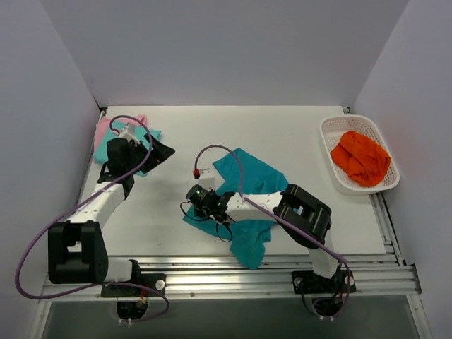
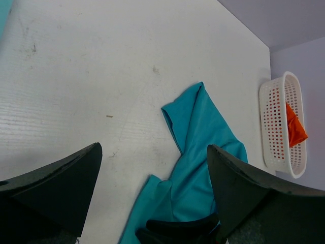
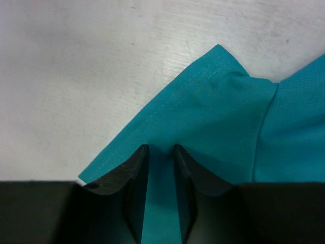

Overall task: Fold and stack the t-shirts
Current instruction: Flatten out the tshirt

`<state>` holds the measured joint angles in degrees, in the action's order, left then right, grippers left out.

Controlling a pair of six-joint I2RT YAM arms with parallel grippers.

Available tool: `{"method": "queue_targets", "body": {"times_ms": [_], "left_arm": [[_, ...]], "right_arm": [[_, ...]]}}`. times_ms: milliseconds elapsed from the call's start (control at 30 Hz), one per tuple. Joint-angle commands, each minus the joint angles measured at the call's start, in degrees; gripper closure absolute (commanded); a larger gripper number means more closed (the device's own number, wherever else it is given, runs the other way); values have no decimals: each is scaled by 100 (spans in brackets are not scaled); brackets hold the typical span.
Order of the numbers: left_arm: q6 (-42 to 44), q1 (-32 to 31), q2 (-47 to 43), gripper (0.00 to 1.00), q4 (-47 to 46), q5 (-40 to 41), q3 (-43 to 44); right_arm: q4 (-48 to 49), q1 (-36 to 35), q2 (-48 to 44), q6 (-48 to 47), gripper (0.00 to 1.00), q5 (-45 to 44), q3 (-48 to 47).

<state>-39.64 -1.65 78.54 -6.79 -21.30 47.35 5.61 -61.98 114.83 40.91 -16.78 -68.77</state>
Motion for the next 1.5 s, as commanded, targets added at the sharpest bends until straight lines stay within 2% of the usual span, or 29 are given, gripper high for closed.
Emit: {"method": "queue_targets", "body": {"times_ms": [0, 33, 100, 300, 433, 567, 667, 800, 933, 1067, 1200, 1467], "left_arm": [[-9, 95, -76, 6, -385, -269, -68], [-9, 138, -85, 6, -394, -269, -86], [-18, 139, -76, 6, -446, -313, -121], [-53, 139, 64, 6, -622, -366, -147], [8, 139, 135, 6, -587, -235, -104], [132, 139, 187, 6, -420, 20, 37], [105, 121, 467, 6, -639, -164, 169], [184, -518, 1039, 6, -807, -226, 520], [211, -1064, 1681, 6, -1061, -278, 898], [0, -1459, 2313, 6, -1316, -454, 1153], [96, -1900, 2604, 6, -1019, -34, 1276], [70, -2059, 2692, 6, -455, 557, 1224]], "right_arm": [[-816, -52, 1138, 199, 78, 1167, 795], [-737, -43, 1199, 181, 89, 1237, 943], [-614, -8, 1367, 172, 100, 1326, 1102], [-262, 19, 1447, 225, 100, 1317, 1551], [-534, 10, 885, 225, 100, 896, 1525], [-1236, 10, -538, 242, 100, 264, 1428], [-1904, 28, -1575, 225, 100, -351, 1218], [-2668, 203, -2648, 155, 100, -994, 1015], [-2863, 519, -3438, 76, 100, -1284, 1146], [-2863, 809, -3792, 40, 100, -1337, 1287], [-2872, 941, -3897, -21, 100, -1363, 1305], [-2986, 1161, -3977, -275, 100, -1609, 971]]}}
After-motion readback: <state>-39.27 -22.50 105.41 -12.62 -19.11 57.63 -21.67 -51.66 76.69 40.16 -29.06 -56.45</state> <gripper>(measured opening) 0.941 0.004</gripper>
